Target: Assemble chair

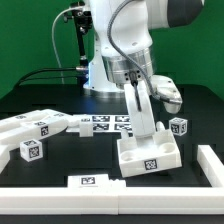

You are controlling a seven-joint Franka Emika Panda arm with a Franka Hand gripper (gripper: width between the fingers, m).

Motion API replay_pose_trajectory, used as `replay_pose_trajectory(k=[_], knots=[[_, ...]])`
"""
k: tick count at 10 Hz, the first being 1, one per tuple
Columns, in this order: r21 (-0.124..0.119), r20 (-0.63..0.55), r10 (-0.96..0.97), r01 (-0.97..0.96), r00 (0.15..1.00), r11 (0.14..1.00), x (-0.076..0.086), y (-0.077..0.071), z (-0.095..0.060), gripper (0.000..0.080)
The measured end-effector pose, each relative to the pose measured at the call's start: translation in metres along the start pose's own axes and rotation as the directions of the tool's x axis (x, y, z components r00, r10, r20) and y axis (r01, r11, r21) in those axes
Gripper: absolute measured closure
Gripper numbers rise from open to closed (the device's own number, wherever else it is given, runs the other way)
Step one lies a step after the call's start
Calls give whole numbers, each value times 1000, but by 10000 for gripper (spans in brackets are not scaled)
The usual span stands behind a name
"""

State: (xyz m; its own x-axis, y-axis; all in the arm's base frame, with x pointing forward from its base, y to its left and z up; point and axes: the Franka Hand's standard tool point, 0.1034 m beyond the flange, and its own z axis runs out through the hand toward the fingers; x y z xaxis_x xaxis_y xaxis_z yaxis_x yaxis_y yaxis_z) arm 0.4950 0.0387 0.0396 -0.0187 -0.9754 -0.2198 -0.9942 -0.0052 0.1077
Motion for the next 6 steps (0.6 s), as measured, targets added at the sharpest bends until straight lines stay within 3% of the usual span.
replay_pose_trajectory(k=[1,2,4,6], knots=[[-16,2,-17,17,1000,1000,-4,-1,3,771],[-39,16,-48,48,999,998,-14,-11,8,771],[-14,20,-113,113,993,993,-34,-43,13,771],[-11,15,-116,116,993,993,-32,-45,15,771]])
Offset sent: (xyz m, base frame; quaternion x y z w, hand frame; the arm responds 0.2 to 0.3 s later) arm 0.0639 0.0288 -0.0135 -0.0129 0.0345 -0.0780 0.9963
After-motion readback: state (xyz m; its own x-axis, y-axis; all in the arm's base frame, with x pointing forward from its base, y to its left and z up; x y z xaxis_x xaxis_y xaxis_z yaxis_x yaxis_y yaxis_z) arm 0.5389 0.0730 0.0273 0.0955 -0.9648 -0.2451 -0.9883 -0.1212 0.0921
